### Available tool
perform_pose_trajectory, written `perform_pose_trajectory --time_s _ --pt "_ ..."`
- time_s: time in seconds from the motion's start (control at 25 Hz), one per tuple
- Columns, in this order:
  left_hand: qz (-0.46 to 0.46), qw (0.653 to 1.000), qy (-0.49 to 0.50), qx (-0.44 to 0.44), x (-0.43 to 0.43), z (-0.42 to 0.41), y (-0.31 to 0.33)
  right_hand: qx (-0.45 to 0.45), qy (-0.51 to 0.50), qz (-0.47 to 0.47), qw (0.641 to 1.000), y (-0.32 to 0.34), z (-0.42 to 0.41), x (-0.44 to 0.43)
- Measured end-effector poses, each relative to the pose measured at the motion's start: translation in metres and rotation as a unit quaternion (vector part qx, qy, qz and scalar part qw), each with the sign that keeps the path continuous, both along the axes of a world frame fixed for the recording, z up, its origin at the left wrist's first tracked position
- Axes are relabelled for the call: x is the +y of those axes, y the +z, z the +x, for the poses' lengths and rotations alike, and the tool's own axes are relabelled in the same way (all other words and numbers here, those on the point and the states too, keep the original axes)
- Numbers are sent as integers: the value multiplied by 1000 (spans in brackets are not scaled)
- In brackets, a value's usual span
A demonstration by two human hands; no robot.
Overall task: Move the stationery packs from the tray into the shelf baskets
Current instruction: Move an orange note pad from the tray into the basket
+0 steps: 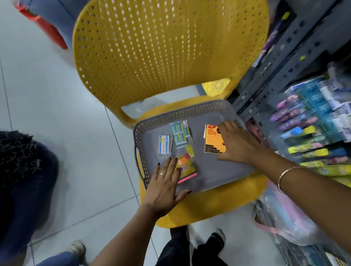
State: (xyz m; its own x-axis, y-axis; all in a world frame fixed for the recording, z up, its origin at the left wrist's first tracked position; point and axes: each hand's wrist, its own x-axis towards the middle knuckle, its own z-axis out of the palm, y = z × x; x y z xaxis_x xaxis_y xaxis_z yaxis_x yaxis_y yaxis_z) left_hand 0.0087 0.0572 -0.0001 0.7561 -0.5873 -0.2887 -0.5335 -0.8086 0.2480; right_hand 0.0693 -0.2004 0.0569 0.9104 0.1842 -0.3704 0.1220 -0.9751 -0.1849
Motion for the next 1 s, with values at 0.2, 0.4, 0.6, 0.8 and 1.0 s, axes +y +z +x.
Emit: perform_pose_trajectory --time_s 0.2,0.4,0.6,0.8,1.0 --pt "-49 997 -24 -55 -38 43 88 -147 -90 42 984 143 12 -18" --pt "-135 971 -114 -161 -122 84 194 -256 -182 10 949 286 -10 -70" --pt "-228 922 -214 -229 -223 62 281 -323 -295 -42 898 382 -85 -144" --pt "-258 853 -359 -278 -311 -21 332 -314 -417 -98 847 425 -209 -216" --pt "-253 772 -521 -263 -361 -119 321 -248 -513 -122 812 412 -330 -256"
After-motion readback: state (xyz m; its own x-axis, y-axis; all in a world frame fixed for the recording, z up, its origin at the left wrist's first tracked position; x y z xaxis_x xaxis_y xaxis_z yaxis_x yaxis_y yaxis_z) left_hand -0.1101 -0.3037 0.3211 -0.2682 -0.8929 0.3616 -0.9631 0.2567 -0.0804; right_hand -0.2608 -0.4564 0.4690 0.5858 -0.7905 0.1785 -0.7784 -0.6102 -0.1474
